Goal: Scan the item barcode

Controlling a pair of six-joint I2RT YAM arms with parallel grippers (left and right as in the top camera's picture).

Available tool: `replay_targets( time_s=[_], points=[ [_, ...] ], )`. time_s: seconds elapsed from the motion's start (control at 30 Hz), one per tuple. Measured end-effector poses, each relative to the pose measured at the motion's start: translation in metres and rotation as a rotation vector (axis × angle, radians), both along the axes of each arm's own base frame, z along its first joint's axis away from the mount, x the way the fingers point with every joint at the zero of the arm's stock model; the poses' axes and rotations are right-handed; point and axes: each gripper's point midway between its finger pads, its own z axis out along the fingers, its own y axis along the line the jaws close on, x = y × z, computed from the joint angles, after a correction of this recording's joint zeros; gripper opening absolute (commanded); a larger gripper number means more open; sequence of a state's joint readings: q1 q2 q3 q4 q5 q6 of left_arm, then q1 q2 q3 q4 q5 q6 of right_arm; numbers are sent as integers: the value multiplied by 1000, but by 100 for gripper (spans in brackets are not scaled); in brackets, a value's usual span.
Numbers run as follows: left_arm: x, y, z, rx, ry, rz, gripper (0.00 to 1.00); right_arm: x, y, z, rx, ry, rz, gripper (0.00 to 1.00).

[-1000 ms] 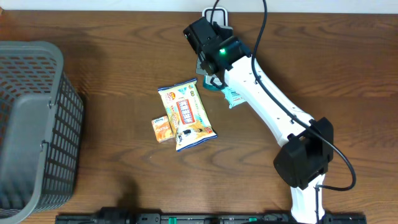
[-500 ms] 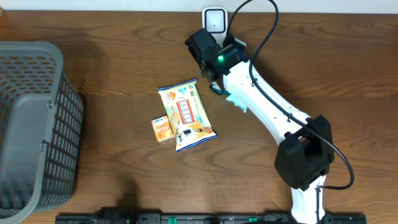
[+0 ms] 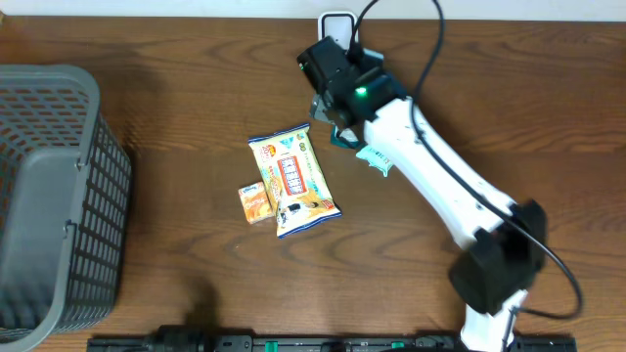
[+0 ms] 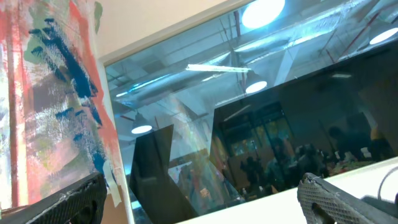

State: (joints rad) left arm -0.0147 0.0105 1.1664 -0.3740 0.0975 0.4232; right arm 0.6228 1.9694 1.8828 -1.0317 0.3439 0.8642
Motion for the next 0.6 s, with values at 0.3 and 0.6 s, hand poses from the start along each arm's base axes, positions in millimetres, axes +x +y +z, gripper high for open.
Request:
replay_targets(
  time_s=[0.3,0.6],
  points=[
    [-6,0,7,-1,-35,0,98,-36,-8,96,-56,-130,363,99],
    [2,0,7,-60,-44,-38,98,-62,-22,84,-145,-18,474,99]
  ],
)
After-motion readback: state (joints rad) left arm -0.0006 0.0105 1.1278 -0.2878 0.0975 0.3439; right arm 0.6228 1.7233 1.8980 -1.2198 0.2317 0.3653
